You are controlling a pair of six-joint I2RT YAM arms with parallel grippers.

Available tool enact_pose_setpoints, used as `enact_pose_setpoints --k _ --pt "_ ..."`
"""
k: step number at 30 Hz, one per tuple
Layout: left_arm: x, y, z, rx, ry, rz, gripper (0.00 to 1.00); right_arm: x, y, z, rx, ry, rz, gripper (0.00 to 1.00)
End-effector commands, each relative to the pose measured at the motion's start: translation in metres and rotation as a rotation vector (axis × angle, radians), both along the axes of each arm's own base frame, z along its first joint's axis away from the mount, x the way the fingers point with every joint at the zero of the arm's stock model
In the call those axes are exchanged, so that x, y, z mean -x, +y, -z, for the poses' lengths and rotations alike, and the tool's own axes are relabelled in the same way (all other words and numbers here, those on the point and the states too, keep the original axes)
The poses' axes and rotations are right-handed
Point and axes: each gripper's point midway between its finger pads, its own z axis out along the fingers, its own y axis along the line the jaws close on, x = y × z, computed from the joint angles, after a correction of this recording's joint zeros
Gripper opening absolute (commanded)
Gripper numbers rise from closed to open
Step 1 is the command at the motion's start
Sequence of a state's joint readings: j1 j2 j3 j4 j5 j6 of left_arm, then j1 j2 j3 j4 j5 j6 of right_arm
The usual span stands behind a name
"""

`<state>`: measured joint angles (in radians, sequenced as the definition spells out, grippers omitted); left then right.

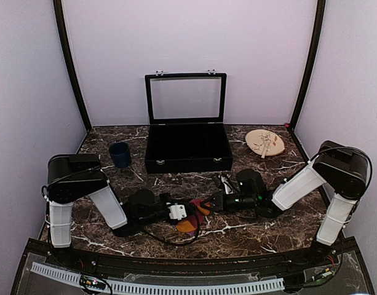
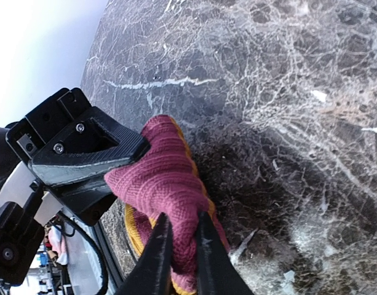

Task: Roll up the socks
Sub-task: Roll the sock at the center of the board.

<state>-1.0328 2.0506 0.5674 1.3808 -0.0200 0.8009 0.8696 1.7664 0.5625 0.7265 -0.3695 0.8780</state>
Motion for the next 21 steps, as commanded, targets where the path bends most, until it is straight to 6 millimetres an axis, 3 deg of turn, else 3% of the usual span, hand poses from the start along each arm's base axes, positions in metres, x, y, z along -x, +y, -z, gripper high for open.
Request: enact_pose_setpoints --k 1,7,11,21 --pt "0.003 0.000 0.000 0.010 0.001 -0.005 0.00 -0.001 0.003 -0.005 -0.046 -0.011 -0.014 0.07" --pt "-0.010 0.008 -0.004 0.025 0.002 -0.108 0.02 -0.002 0.003 -0.005 -0.042 -0.014 -0.016 0.00" --pt "-0.003 0.012 0.000 -0.005 0.048 -0.099 0.24 -0.003 0.003 -0.006 -0.040 -0.020 -0.017 0.00" --pt "0.015 0.010 -0.004 -0.053 0.235 -0.048 0.50 -0.004 0.003 -0.007 -0.030 -0.044 -0.032 0.00"
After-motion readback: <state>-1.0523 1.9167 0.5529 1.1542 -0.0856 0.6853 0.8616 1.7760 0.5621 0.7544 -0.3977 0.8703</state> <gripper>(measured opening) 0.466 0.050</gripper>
